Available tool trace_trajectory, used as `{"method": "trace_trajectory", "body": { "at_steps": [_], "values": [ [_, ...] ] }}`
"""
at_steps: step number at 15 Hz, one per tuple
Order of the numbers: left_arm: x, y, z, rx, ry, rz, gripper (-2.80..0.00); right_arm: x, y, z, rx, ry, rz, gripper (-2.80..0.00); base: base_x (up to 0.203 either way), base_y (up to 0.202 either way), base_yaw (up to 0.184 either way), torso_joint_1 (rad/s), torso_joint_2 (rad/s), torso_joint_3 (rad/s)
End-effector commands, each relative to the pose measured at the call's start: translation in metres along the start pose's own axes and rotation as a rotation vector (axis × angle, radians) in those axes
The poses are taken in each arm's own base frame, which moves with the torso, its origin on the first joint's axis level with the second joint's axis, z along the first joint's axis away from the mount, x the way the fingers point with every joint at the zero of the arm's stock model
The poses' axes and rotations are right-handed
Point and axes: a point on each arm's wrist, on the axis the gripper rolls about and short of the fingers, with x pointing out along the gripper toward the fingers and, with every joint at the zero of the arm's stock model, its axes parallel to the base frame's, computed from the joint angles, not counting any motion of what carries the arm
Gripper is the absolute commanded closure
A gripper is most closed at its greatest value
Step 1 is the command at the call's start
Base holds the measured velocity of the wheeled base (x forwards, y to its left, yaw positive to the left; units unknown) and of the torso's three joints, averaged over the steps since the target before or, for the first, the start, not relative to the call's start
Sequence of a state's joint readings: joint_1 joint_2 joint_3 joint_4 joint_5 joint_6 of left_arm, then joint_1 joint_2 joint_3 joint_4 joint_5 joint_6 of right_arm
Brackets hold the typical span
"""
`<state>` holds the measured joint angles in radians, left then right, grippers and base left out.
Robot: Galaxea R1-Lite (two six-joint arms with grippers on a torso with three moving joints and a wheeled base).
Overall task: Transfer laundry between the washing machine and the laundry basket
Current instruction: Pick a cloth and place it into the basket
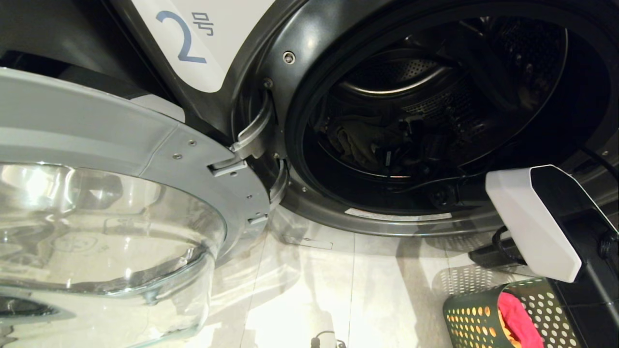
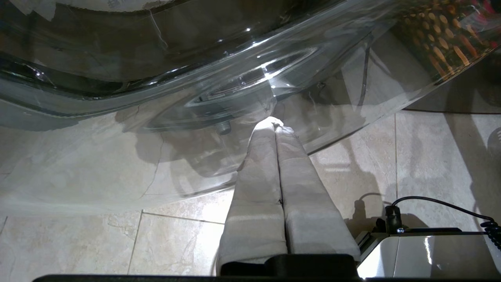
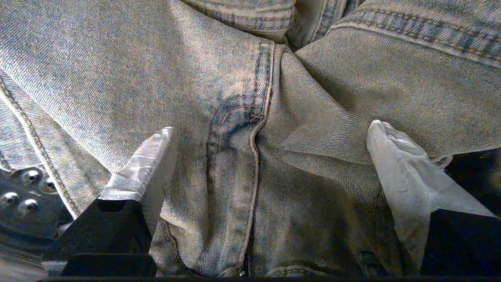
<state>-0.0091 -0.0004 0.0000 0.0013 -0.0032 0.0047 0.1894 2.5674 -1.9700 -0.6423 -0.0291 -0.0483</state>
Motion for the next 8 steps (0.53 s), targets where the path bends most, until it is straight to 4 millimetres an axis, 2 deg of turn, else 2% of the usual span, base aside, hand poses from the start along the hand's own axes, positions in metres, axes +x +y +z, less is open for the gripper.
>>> {"method": "trace_trajectory", "body": {
  "at_steps": [1, 2, 3, 8],
  "values": [
    [0.0, 0.0, 0.0, 0.0, 0.001, 0.0, 0.0, 0.0022, 0.0002, -0.0119, -0.003, 0.02, -0.003, -2.8, 0.0, 0.0, 0.0, 0.0, 0.0, 0.0],
    [0.0, 0.0, 0.0, 0.0, 0.001, 0.0, 0.0, 0.0022, 0.0002, -0.0119, -0.004, 0.017, -0.005, -2.8, 0.0, 0.0, 0.0, 0.0, 0.0, 0.0],
    [0.0, 0.0, 0.0, 0.0, 0.001, 0.0, 0.0, 0.0023, 0.0001, -0.0121, -0.006, 0.013, -0.006, 0.0, 0.0, 0.0, 0.0, 0.0, 0.0, 0.0],
    [0.0, 0.0, 0.0, 0.0, 0.001, 0.0, 0.0, 0.0024, 0.0002, -0.0131, -0.007, 0.016, -0.004, 0.0, 0.0, 0.0, 0.0, 0.0, 0.0, 0.0]
  ]
}}
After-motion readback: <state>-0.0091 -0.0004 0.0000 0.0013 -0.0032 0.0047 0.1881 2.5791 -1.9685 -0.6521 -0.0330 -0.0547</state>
